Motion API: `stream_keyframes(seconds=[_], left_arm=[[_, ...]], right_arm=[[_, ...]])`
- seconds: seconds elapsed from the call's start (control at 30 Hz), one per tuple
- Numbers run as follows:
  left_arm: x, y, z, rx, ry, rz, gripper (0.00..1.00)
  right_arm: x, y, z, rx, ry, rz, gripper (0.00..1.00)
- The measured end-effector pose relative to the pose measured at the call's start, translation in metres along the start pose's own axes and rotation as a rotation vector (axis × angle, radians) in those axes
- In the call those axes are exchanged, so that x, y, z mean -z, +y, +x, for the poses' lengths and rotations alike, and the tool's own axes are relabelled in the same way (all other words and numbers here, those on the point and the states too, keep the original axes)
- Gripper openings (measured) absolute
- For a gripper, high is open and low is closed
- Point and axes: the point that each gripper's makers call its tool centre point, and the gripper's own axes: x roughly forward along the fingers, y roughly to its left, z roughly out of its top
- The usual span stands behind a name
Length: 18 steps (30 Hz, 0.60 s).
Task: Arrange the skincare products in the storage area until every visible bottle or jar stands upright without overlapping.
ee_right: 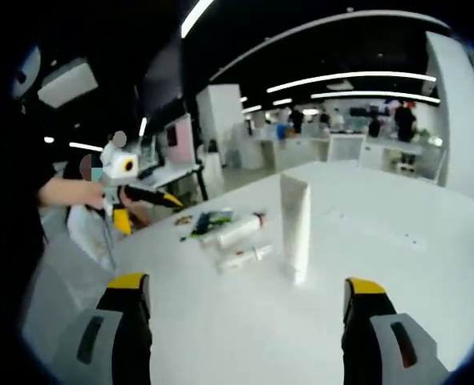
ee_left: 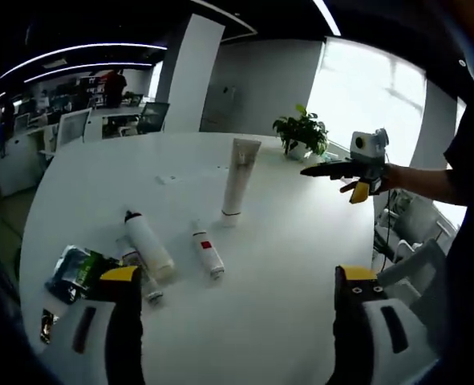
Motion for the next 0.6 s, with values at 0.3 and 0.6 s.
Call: stream_keyframes(seconds=[0.3,0.6], left_arm=[[0.006,-0.007,-0.017,-0.012,0.007,0.005,0.95],[0.017,-0.020,-0.032,-0.014,0.030,0.022,0.97]], right_arm=[[0.014,0.013,-0.021,0.033,0.027,0.002,0.99],[0.020,0.027,-0.034,0.050,0.035,0.004,0.99]])
